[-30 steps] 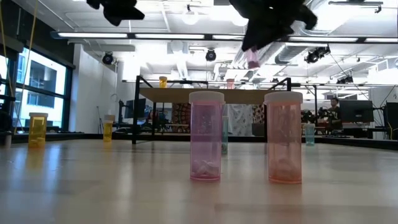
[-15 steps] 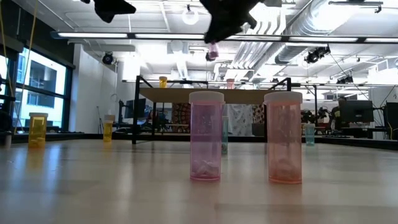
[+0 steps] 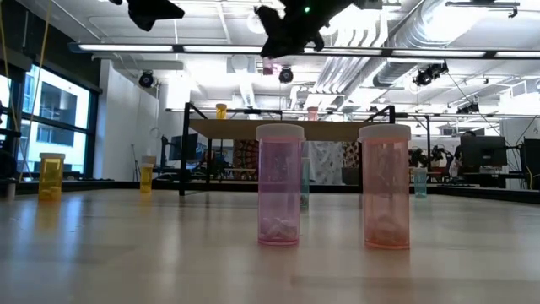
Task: Pick and place medicine bottles onto shelf by color
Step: Put the top purple pill bottle on the shelf
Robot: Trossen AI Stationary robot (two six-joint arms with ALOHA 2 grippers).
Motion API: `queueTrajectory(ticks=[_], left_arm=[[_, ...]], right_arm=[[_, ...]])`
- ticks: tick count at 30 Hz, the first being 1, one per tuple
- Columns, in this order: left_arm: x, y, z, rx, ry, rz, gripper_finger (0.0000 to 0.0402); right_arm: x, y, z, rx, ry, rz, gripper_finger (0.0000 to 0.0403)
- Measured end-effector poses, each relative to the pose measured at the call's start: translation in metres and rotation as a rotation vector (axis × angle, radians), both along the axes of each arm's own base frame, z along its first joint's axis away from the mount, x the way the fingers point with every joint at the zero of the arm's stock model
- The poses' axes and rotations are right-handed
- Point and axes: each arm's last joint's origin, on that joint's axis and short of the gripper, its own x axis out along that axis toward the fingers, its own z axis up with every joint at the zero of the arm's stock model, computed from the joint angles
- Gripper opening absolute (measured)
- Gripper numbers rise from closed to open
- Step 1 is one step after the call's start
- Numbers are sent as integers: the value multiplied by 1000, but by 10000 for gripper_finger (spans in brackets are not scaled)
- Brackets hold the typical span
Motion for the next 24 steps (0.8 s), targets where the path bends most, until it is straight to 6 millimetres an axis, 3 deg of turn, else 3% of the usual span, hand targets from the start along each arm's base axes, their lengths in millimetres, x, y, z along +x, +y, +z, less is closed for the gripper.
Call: queueTrajectory(ticks=[6, 15, 24], left_arm=[[0, 0, 0, 1, 1, 0, 236], [0, 0, 0, 2, 2, 0, 236], [0, 0, 0, 2, 2, 0, 236]], right_arm=[[11, -26, -22, 9, 8, -54, 85], [6, -71, -41, 111, -6, -58, 85], [13, -79, -60, 166, -4, -38, 85]])
